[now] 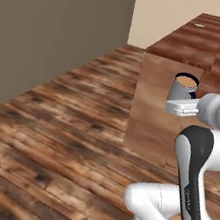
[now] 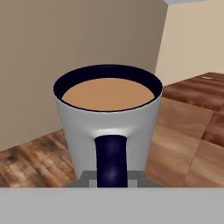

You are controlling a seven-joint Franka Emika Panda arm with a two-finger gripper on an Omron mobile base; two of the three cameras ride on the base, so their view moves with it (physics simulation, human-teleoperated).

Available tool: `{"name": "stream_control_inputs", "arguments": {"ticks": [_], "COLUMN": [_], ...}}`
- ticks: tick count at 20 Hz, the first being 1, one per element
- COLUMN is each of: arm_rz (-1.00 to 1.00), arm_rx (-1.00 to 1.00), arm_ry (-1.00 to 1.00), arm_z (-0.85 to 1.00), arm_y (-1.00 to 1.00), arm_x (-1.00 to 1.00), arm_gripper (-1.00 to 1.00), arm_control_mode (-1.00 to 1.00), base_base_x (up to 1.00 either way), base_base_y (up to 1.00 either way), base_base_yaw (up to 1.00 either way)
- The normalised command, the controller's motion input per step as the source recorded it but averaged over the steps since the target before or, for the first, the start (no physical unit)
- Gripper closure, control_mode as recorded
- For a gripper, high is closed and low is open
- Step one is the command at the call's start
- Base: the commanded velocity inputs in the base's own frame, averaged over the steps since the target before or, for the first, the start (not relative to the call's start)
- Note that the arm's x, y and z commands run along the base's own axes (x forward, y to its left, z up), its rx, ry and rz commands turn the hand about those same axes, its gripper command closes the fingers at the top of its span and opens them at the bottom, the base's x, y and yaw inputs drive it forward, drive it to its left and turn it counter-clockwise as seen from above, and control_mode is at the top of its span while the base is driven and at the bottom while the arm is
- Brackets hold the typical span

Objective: Pick the cup of tea, navigate to the dining table, and place it on the saucer.

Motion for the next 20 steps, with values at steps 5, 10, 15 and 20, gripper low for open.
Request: {"name": "stream_control_inputs", "arguments": {"ticks": [5,10,15,20], "arm_rz": [0.0,0.0,0.0,0.0], "arm_rx": [0.0,0.0,0.0,0.0], "arm_ry": [0.0,0.0,0.0,0.0], "arm_z": [0.0,0.0,0.0,0.0], "arm_y": [0.0,0.0,0.0,0.0], "arm_x": [0.0,0.0,0.0,0.0], "arm_gripper": [1.0,1.0,1.0,1.0], "arm_control_mode": [1.0,1.0,1.0,1.0], "base_base_x": [0.95,1.0,1.0,1.0], "base_base_y": [1.0,1.0,1.0,1.0], "base_base_yaw": [-0.23,-0.26,-0.3,-0.36]}}
